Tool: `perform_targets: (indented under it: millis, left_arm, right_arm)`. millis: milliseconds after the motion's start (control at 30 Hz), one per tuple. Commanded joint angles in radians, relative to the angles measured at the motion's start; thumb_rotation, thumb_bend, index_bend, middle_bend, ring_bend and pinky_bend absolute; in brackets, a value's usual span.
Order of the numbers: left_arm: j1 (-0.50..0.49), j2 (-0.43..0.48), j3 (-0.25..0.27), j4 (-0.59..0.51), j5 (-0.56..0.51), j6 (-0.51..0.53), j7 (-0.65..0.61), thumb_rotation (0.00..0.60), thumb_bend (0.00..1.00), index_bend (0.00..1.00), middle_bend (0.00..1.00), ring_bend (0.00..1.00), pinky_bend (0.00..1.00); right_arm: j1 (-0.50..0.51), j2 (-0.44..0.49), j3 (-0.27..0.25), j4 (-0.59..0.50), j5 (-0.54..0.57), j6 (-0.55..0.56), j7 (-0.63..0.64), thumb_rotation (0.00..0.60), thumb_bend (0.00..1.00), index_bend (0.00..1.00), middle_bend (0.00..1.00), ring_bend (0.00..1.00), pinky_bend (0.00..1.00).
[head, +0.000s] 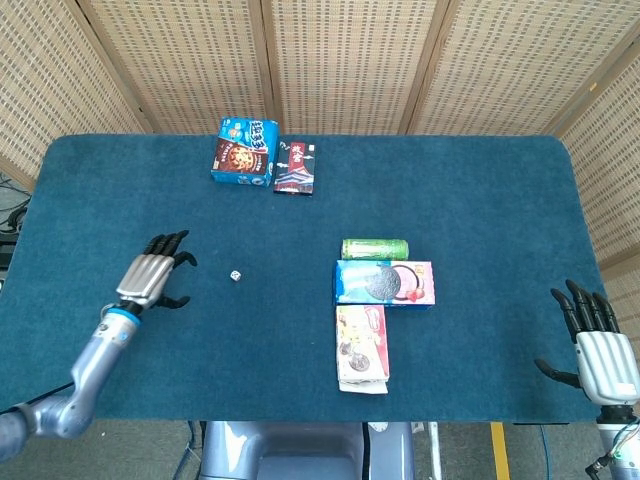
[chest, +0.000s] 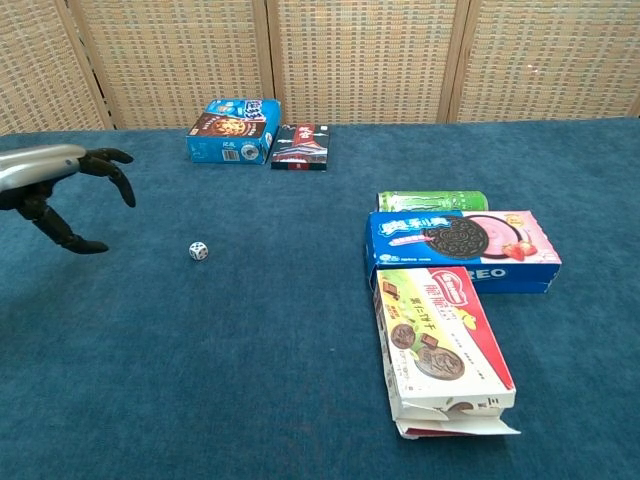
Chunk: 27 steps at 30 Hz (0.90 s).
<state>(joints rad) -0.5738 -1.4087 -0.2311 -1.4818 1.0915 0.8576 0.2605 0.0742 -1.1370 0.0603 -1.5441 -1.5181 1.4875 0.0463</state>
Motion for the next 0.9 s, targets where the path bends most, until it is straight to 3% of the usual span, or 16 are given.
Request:
perform_targets:
  millis: [33, 400, 800, 900]
  left_arm:
    - [-0.071, -0.091, -0.021, 0.078, -0.091, -0.032, 0.081, 0.600, 0.27, 0.34, 0.00, 0.00, 0.00]
    - [-0.167, -0.223, -0.018, 0.197, -0.233, -0.032, 0.217, 0.600, 0.31, 0.36, 0.00, 0.00, 0.00]
    - [-0.231, -0.318, -0.015, 0.295, -0.299, -0.015, 0.292, 0.600, 0.32, 0.40, 0.00, 0.00, 0.00]
    - [-0.247, -0.338, -0.018, 0.312, -0.327, -0.020, 0.312, 0.600, 0.32, 0.45, 0.00, 0.00, 0.00]
  right_arm:
    - [0.001, 0.001, 0.000, 0.000, 0.000, -0.002, 0.005, 0.600, 0.00, 0.06, 0.00, 0.00, 0.00]
    - [0.002, 0.003, -0.001, 0.001, 0.001, -0.006, 0.020, 0.600, 0.00, 0.06, 0.00, 0.00, 0.00]
    - [0.003, 0.006, -0.001, 0.001, 0.005, -0.013, 0.033, 0.600, 0.00, 0.06, 0.00, 0.00, 0.00]
    - [0.003, 0.006, -0.001, 0.002, 0.005, -0.012, 0.036, 0.600, 0.00, 0.06, 0.00, 0.00, 0.00]
